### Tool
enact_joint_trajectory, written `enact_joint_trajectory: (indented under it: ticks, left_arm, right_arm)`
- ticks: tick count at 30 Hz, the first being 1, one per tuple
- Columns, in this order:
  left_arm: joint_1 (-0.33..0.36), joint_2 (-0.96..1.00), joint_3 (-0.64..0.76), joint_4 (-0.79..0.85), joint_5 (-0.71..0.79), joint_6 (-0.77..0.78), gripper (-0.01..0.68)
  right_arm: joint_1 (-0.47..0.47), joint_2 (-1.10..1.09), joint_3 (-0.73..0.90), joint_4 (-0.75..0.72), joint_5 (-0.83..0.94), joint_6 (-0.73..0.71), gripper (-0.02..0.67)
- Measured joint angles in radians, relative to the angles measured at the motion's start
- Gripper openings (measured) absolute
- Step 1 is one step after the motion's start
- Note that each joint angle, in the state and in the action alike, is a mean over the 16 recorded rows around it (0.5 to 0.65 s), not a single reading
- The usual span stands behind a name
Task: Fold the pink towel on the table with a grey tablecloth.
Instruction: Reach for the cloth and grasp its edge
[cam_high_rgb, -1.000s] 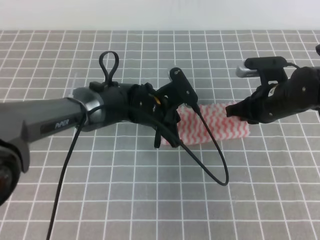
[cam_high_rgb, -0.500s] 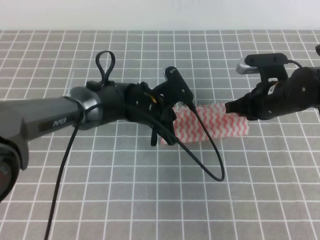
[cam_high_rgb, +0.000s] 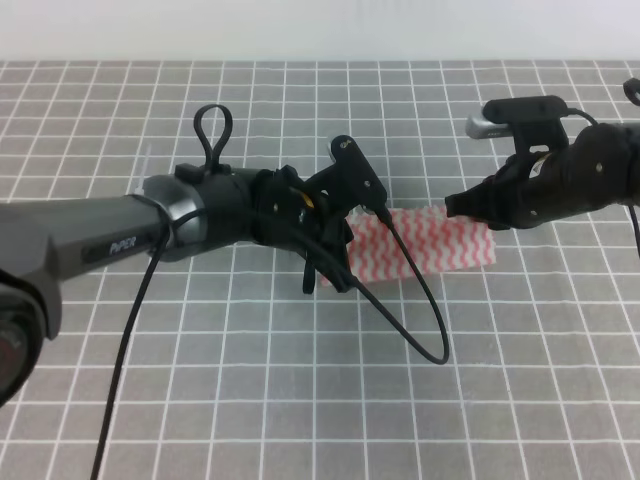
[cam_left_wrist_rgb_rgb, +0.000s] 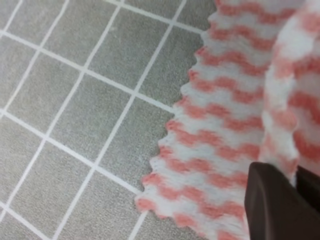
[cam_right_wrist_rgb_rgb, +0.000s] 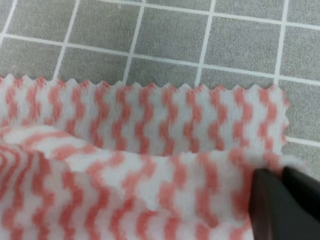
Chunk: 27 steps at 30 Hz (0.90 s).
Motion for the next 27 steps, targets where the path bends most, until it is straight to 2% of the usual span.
enact_joint_trajectory:
  ticks: [27]
  left_arm:
    - [0.000,0.000,0.000,0.000,-0.006,0.000,-0.002]
  right_arm:
    - [0.000,0.036,-0.022,0.000,-0.002,-0.009,-0.013]
